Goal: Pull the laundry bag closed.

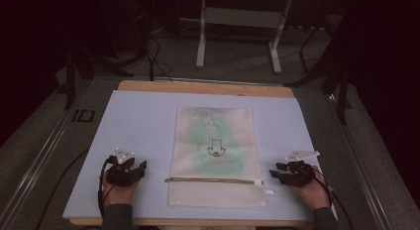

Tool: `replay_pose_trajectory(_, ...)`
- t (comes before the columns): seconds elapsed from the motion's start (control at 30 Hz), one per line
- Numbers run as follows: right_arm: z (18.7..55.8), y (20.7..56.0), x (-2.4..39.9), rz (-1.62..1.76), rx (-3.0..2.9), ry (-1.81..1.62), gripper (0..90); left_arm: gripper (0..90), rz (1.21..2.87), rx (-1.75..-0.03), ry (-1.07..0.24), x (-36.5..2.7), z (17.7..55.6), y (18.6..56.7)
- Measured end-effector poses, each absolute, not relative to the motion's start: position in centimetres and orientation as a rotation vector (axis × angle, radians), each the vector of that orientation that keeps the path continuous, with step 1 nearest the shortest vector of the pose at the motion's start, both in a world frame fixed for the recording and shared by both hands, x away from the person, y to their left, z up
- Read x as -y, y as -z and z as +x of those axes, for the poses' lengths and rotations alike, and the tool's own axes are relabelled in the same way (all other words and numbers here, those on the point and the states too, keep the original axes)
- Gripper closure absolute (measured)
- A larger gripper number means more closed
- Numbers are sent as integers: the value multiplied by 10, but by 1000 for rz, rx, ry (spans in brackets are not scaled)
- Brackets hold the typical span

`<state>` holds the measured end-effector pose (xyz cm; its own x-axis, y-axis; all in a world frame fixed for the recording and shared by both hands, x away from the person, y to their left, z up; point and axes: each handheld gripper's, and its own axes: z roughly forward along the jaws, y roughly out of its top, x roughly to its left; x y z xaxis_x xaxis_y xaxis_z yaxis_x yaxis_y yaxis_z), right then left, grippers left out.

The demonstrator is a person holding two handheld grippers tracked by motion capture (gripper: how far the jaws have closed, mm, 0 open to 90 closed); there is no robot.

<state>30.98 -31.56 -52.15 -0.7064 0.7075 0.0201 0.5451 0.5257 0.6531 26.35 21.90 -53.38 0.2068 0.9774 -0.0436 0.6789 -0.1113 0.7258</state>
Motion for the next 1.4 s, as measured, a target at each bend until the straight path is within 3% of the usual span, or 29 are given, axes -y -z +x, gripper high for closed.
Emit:
replay_pose_trajectory(0.43, 306, 516, 300, 982, -2562, -903, 561, 551, 1880, -1505, -598, -222, 263, 532)
replay_pose_trajectory(0.67, 305, 509, 294, 966, -2533, -875, 517, 561, 1860, -1520, -582, -226, 263, 532)
replay_pose_trajectory(1.03, 302, 499, 281, 905, -2579, -842, 576, 565, 1883, -1499, -587, -222, 263, 533)
replay_pose_trajectory(1.4, 305, 490, 252, 744, -2672, -822, 559, 566, 1871, -1502, -582, -224, 262, 532)
